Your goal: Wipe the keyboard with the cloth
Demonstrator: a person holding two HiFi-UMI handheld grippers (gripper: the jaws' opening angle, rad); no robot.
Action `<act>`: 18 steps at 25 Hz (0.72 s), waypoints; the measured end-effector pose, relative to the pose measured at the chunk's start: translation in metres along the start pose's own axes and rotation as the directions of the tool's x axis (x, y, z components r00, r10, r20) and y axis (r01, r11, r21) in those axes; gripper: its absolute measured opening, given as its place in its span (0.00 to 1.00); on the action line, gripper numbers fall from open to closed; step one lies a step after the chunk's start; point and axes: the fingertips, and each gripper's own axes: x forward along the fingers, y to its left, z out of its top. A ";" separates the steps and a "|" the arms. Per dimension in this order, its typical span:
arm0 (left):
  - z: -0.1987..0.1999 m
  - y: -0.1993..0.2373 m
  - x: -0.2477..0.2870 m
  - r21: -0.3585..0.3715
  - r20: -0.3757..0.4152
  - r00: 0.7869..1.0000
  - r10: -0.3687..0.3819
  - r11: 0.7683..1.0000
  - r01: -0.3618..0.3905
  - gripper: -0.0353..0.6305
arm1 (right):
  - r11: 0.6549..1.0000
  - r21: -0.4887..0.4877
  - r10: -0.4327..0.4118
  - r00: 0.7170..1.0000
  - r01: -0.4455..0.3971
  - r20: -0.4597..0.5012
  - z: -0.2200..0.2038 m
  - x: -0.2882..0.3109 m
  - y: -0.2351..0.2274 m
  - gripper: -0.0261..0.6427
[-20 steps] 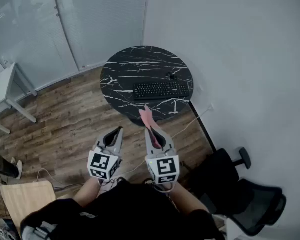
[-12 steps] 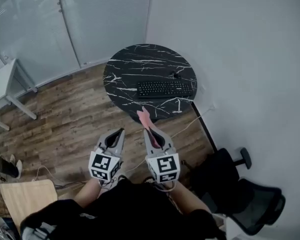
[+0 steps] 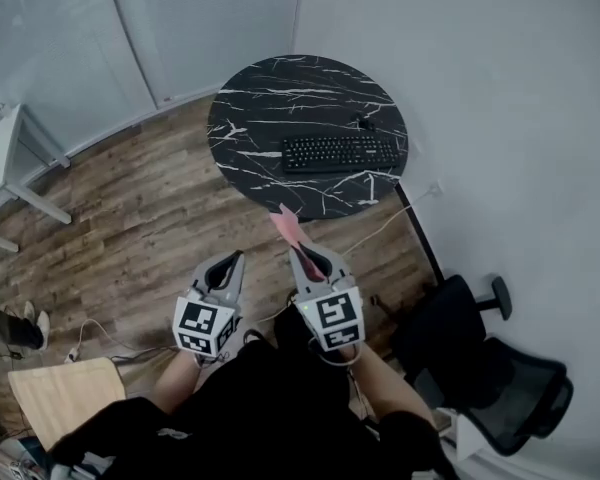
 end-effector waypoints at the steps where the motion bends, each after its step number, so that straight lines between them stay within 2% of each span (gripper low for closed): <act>1: 0.000 0.006 0.008 -0.002 -0.004 1.000 0.006 1.000 -0.006 0.05 | 1.000 0.005 0.005 1.000 -0.005 -0.005 -0.003 0.007 -0.005 0.06; 6: 0.008 0.027 0.062 0.002 -0.023 1.000 0.021 1.000 -0.021 0.05 | 0.999 0.030 0.018 1.000 -0.017 -0.026 -0.013 0.049 -0.049 0.06; 10: 0.025 0.051 0.114 0.027 -0.049 0.998 0.045 0.999 -0.043 0.05 | 0.998 0.037 0.056 0.998 -0.055 -0.029 -0.004 0.093 -0.092 0.06; 13: 0.038 0.063 0.157 0.041 -0.072 0.996 0.057 0.998 -0.054 0.05 | 0.992 -0.019 0.121 0.991 -0.122 -0.059 0.000 0.120 -0.124 0.06; 18: 0.039 0.079 0.212 0.020 -0.121 0.988 0.093 0.996 -0.092 0.05 | 0.959 -0.129 0.229 0.960 -0.251 -0.161 -0.011 0.156 -0.170 0.06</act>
